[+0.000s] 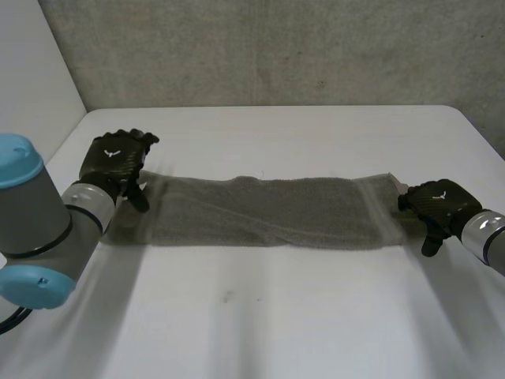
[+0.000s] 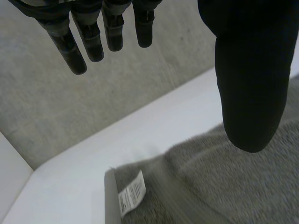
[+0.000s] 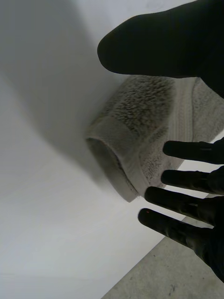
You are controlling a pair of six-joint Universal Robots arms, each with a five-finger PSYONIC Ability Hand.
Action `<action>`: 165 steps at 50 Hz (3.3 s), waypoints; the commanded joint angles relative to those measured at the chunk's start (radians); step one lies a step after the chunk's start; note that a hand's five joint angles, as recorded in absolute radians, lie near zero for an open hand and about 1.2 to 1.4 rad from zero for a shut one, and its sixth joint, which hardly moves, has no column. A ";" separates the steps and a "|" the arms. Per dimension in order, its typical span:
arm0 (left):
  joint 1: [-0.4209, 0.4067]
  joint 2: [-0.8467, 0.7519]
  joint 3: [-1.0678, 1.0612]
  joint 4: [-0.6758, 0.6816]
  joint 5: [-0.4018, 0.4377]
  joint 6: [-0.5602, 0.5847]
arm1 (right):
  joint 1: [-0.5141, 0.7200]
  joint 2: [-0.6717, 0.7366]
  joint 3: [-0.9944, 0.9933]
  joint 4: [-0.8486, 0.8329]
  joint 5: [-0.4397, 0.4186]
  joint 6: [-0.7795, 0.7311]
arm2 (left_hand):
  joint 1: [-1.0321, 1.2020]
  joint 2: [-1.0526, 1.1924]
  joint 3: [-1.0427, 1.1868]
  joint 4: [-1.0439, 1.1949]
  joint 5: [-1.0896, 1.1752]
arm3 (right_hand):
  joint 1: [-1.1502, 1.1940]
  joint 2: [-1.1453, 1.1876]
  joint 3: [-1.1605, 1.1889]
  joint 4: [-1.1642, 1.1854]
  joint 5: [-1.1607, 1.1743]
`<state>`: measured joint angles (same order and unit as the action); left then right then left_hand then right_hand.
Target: Fold the towel.
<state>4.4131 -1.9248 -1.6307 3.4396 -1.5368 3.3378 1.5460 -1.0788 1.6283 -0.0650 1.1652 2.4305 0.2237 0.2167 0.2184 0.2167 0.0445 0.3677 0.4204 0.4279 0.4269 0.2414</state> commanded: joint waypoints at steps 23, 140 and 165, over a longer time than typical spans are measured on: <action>0.019 0.030 -0.040 0.078 -0.002 -0.031 | -0.233 0.022 -0.105 -0.128 0.271 -0.277 | 0.007 0.014 0.013 0.014 0.012 | 1.029 0.976 0.968 0.969 0.980; -0.414 -0.436 0.439 -0.224 -0.095 0.008 | 0.043 -0.210 0.278 -0.090 0.070 0.299 | 1.173 1.180 1.178 1.180 1.177 | -0.124 -0.177 -0.184 -0.183 -0.172; -0.434 -0.347 0.201 -0.079 -0.100 0.109 | 0.071 -0.199 0.306 -0.147 0.073 0.335 | 0.994 1.001 1.000 1.001 0.999 | 0.146 0.093 0.086 0.087 0.098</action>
<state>3.9801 -2.2534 -1.4300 3.3412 -1.6359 3.4139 1.5985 -1.2774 1.9324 -0.1977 1.2382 2.6976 1.1553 1.1831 1.1822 1.1818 1.0143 0.3756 0.4148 0.4310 0.4321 0.2438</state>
